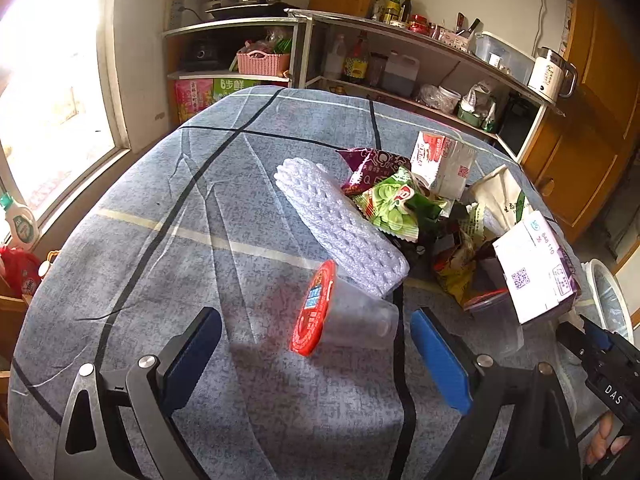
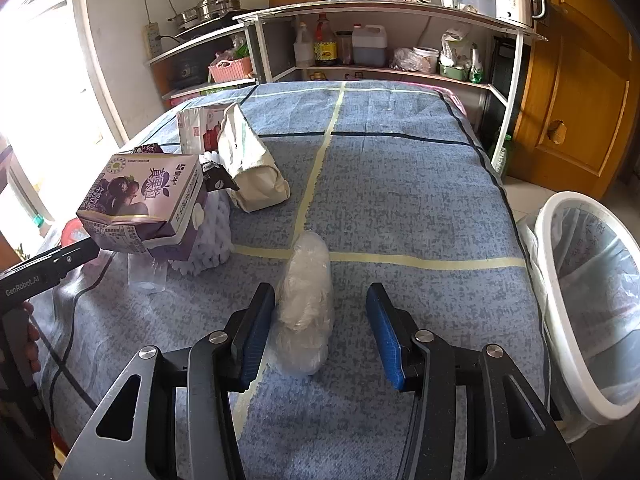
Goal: Collect trash
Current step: 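Grasp the crumpled clear plastic bag with the right tool while the left tool grasps the red-lidded clear cup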
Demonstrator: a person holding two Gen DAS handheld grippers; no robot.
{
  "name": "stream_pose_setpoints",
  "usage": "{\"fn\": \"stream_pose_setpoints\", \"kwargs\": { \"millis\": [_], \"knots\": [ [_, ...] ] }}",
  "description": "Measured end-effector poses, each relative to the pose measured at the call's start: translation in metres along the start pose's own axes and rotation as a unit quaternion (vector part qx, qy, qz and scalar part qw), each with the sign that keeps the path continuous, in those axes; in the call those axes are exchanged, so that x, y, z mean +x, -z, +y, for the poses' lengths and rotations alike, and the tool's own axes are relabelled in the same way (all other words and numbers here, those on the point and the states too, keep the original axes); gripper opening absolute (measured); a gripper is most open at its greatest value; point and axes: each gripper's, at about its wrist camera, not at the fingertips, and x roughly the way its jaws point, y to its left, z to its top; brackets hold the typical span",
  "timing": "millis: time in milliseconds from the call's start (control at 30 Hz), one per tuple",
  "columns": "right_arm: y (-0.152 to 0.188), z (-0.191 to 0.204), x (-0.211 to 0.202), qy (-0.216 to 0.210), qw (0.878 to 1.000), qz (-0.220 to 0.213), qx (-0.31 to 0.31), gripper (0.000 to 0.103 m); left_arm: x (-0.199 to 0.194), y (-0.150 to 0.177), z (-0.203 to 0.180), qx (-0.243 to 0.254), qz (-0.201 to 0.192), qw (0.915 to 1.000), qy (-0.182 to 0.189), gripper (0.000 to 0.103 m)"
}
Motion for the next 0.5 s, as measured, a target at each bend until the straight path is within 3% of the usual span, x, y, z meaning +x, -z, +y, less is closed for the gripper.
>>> {"fn": "stream_pose_setpoints", "kwargs": {
  "millis": [167, 400, 500],
  "knots": [
    [0.0, -0.001, 0.0, -0.001, 1.0, -0.003, 0.003, 0.035, 0.01, -0.001, -0.007, 0.009, 0.008, 0.9998, -0.015, 0.092],
    [0.002, -0.004, -0.004, -0.007, 1.0, -0.01, 0.012, 0.031, 0.01, -0.003, -0.008, 0.012, 0.007, 0.9996, -0.023, 0.057],
    [0.003, -0.006, -0.006, -0.01, 1.0, -0.013, 0.016, 0.031, 0.007, -0.002, -0.009, 0.018, 0.006, 0.9994, -0.028, 0.049]
  ]
}}
